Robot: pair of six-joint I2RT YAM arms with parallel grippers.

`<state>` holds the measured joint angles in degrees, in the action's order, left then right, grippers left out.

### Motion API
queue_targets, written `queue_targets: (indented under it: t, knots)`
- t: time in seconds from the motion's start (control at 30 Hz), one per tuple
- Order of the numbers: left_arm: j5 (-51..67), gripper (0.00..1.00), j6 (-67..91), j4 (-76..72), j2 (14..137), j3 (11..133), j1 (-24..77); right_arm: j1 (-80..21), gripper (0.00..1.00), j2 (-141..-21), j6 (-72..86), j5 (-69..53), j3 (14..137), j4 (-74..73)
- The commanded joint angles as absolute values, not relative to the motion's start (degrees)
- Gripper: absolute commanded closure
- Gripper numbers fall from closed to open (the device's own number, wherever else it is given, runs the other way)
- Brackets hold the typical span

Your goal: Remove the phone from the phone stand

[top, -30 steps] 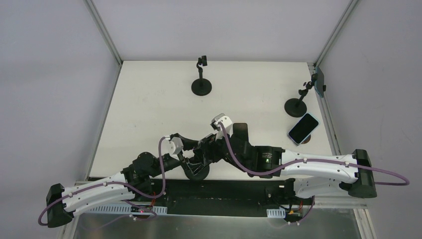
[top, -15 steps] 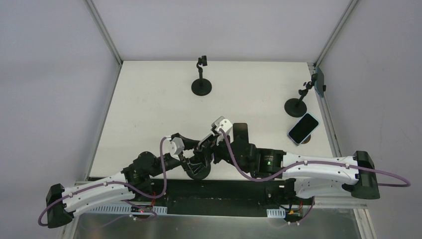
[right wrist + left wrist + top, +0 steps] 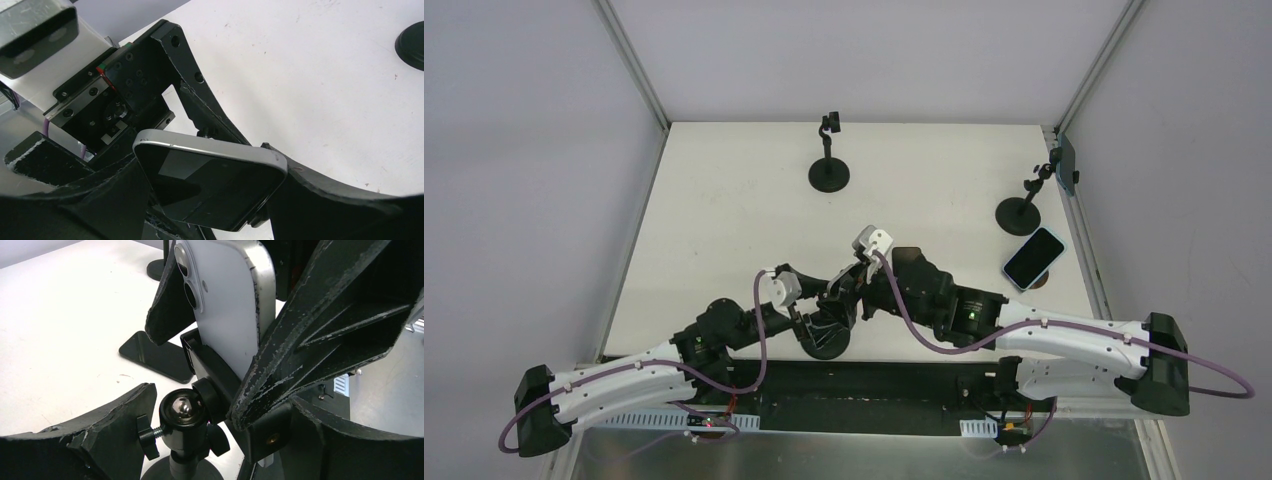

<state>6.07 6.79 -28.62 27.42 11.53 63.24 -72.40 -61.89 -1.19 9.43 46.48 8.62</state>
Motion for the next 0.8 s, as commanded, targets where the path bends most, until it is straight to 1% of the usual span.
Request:
queue_targets:
  t: [0.0,0.07,0.23,0.37,0.6,0.63,0.77]
  knots:
    - [20.6,1.00,8.2,-33.4,25.3,15.6,64.3,-65.2,1.00,-61.1,-14.0,24.4,44.1,7.1]
    - [20.9,1.00,8.4,-33.2,25.1,15.7,64.3,-64.1,1.00,-61.2,-15.4,25.6,42.2,9.5]
    - [21.1,1.00,8.4,-32.9,24.3,15.7,64.3,-62.5,1.00,-64.7,-19.4,29.0,43.3,10.1]
    - [21.5,1.00,8.3,-32.4,24.1,16.1,64.3,-59.4,1.00,-66.8,-19.3,27.6,43.9,10.6]
    - [22.2,1.00,8.2,-31.6,23.3,16.1,64.3,-53.1,1.00,-68.0,-20.4,20.2,43.8,11.2]
    - [22.5,1.00,8.2,-31.5,22.8,16.0,64.4,-51.7,1.00,-67.2,-20.3,15.4,43.0,11.6]
    - [23.6,1.00,8.3,-31.1,22.3,16.2,64.4,-50.3,1.00,-66.1,-21.7,9.1,42.5,10.9]
